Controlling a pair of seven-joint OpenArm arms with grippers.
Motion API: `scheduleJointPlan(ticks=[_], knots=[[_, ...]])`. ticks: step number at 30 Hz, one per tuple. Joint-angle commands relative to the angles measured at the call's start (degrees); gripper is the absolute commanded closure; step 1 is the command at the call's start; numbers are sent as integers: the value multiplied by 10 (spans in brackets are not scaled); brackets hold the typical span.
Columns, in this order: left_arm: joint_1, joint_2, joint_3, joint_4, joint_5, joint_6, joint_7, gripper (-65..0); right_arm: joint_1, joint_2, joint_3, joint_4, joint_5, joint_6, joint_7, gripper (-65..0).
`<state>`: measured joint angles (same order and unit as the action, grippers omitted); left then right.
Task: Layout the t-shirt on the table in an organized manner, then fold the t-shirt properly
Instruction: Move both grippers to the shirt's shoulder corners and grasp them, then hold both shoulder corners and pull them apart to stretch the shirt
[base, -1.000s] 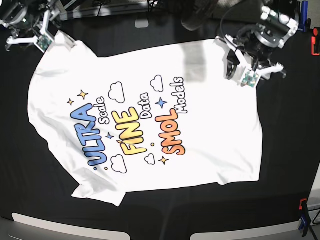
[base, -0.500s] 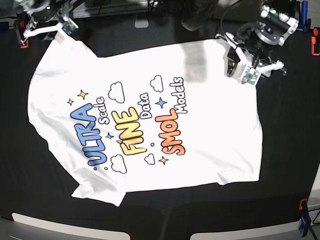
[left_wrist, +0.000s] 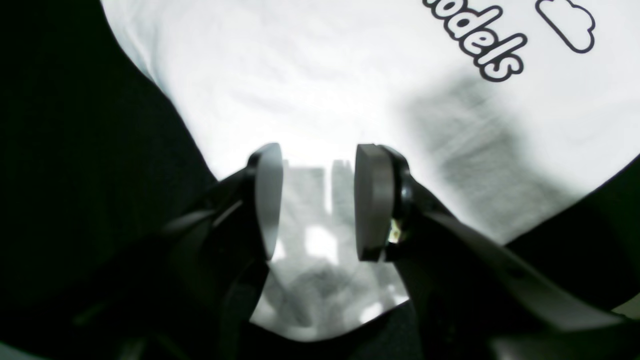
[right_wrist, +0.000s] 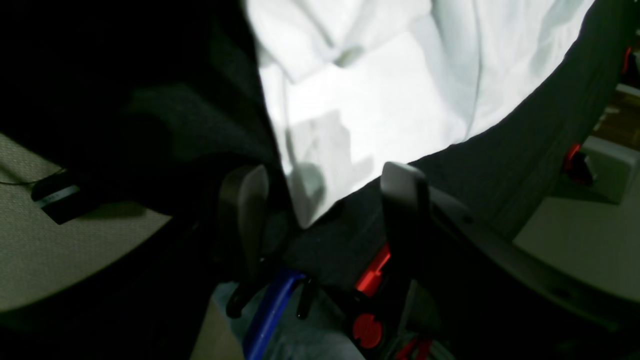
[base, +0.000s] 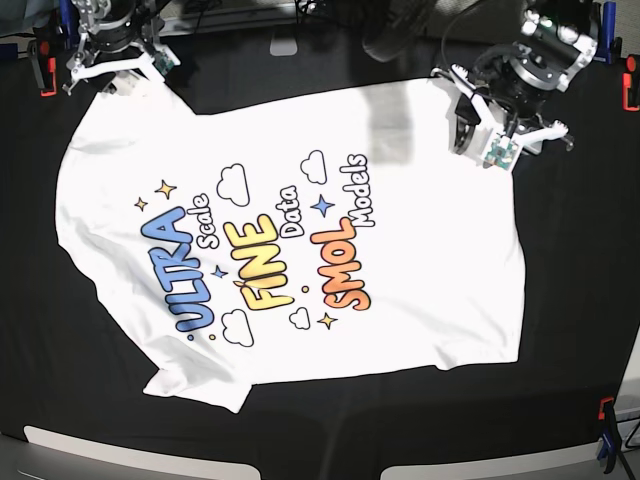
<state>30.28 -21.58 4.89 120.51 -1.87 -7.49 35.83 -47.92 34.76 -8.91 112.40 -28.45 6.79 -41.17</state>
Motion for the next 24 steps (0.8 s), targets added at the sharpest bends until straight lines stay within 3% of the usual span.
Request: scheduleJointPlan(ticks=[1,13,24], knots=[[0,-3,-2,11,-1,5,-16,-221,-5,3,-1,4,16,7,21,-366],[0,-3,-2,11,-1,5,-16,-221,16,3,0,4,-31,5,19,-364],[0,-3,-2,11,-1,5,-16,-221,15,16,0,4,-75,4,-28,-364]])
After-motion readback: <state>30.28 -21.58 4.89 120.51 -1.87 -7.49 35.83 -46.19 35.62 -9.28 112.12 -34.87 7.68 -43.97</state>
